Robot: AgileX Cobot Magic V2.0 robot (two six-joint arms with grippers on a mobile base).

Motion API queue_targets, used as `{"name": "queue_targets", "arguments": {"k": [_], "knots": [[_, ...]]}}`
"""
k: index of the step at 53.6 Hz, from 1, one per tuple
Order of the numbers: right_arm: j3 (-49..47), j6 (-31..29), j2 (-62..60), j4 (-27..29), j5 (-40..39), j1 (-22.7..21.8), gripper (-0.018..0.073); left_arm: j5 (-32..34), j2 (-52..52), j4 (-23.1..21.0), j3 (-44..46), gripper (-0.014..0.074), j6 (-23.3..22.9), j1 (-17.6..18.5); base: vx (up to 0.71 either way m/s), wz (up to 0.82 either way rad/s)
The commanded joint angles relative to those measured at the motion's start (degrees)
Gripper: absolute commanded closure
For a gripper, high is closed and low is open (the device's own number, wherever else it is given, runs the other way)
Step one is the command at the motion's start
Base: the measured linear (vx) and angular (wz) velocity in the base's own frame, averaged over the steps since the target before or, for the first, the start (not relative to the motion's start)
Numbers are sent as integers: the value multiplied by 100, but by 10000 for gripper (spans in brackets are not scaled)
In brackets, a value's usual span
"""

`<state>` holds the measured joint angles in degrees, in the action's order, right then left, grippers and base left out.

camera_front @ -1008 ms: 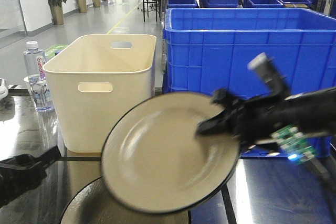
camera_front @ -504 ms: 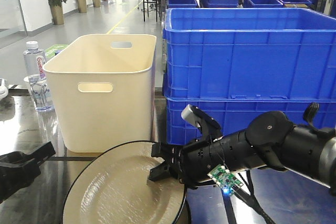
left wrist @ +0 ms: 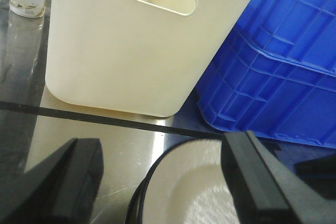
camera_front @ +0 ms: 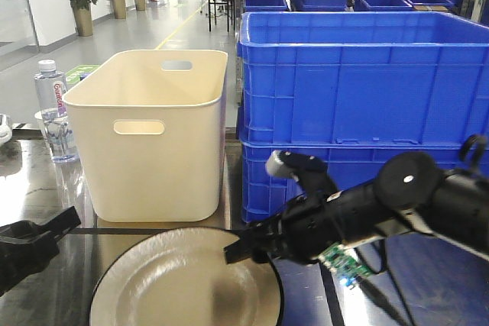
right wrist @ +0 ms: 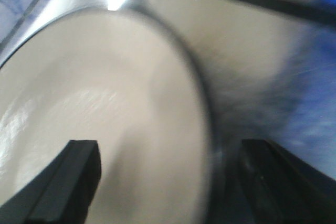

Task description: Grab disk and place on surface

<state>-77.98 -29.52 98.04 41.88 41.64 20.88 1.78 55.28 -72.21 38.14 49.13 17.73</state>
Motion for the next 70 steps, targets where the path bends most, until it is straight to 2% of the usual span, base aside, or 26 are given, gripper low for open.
{"name": "queue_targets", "arguments": {"k": [1,7,18,43,65,70], "knots": [[-210,-92,-567,-224,-162,-223,-61,145,-87,40,166,22,8,4,0,0],[-210,-32,-896,-383,-136,-440,-44,145,-87,40,166,22,8,4,0,0],[-210,-32,-1300,-307,-143,-435,18,159,-87,42,166,22,1,4,0,0],[-202,-32,-1323,-258,-139,-435,126,159,-81,42,166,22,1,4,0,0],[-202,-32,-1323,-258,-139,-435,183,321,-82,37,166,22,-14,4,0,0],[-202,-32,-1323,-258,-139,-435,192,404,-88,154,166,53,-14,4,0,0]]}}
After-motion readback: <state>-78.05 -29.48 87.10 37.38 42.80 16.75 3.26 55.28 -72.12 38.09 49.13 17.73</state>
